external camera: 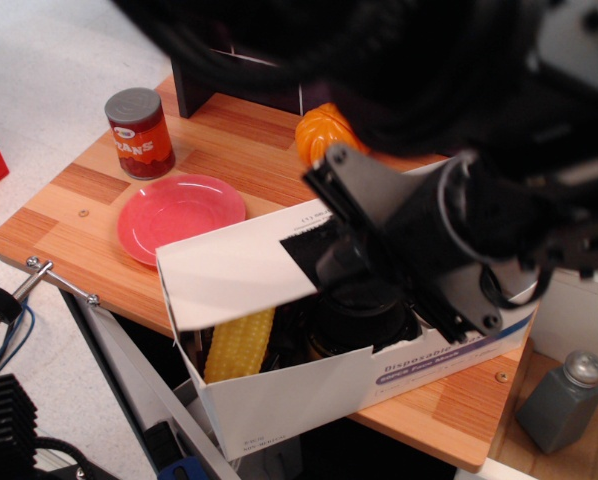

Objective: Open white1fbox flap

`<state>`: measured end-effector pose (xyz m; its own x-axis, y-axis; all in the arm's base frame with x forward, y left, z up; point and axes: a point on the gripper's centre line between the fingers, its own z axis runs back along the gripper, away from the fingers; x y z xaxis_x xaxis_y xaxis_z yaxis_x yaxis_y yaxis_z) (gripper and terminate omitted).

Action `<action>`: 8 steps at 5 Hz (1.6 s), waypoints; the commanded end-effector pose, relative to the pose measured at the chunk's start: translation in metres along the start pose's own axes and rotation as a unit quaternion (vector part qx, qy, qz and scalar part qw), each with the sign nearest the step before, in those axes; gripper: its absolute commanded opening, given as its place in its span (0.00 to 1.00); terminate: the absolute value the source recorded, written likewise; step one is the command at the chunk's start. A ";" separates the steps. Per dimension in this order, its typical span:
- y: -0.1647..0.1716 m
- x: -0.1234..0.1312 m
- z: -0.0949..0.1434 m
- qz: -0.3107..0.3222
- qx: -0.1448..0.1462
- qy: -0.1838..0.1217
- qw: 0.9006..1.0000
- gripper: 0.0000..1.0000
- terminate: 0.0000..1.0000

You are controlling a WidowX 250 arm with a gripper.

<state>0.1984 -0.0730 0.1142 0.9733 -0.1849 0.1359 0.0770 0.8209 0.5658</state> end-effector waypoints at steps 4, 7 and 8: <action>0.108 0.037 -0.006 -0.203 -0.084 -0.033 0.975 1.00 0.00; 0.142 0.059 -0.038 -0.315 -0.164 -0.069 0.932 1.00 0.00; 0.141 0.056 -0.051 -0.330 -0.184 -0.097 0.921 1.00 0.00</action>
<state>0.2699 0.0609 0.1526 0.6372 -0.7704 0.0216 0.7456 0.6232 0.2358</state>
